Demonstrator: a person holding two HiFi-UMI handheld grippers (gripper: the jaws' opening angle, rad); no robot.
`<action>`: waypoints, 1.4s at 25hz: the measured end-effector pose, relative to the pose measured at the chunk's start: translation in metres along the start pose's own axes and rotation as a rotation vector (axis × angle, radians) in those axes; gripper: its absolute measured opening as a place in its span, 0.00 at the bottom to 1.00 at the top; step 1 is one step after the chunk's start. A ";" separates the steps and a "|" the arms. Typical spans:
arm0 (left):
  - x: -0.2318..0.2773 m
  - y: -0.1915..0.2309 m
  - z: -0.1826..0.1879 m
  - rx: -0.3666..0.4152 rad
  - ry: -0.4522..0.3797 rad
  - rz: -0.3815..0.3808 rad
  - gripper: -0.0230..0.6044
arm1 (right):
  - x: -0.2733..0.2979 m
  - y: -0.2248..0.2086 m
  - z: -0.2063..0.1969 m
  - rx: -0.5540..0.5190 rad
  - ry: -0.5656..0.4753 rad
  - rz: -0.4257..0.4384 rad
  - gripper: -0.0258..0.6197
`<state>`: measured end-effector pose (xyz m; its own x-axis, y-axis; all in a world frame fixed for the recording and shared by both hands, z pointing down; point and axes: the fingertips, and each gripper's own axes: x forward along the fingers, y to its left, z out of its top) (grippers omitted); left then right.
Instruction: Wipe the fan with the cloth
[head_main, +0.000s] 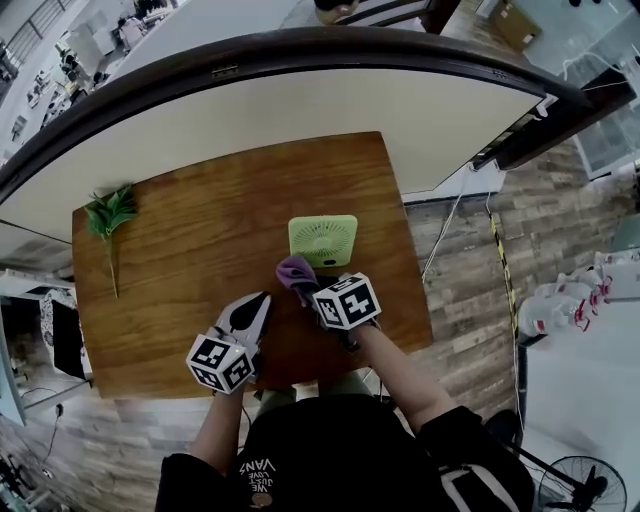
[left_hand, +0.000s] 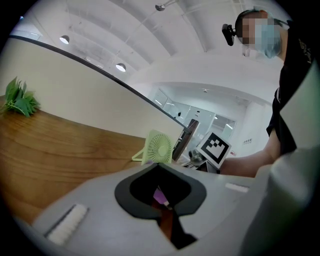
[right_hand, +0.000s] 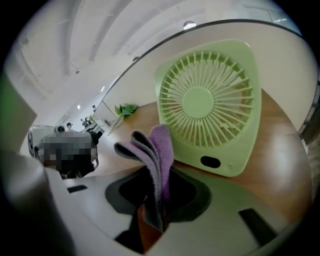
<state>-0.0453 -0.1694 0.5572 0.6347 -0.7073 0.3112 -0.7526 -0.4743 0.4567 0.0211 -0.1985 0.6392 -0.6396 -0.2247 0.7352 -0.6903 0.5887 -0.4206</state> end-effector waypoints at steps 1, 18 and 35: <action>0.000 0.001 0.000 -0.002 0.000 0.002 0.05 | -0.001 -0.003 -0.001 0.006 0.004 -0.004 0.21; 0.024 -0.018 0.001 0.009 0.014 -0.080 0.05 | -0.068 -0.089 -0.034 0.180 -0.039 -0.191 0.21; 0.003 -0.025 0.019 0.048 -0.010 -0.108 0.05 | -0.122 -0.070 -0.029 0.246 -0.262 -0.364 0.21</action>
<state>-0.0275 -0.1699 0.5310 0.7108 -0.6559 0.2542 -0.6878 -0.5722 0.4468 0.1571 -0.1899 0.5944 -0.3842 -0.5871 0.7125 -0.9233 0.2429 -0.2976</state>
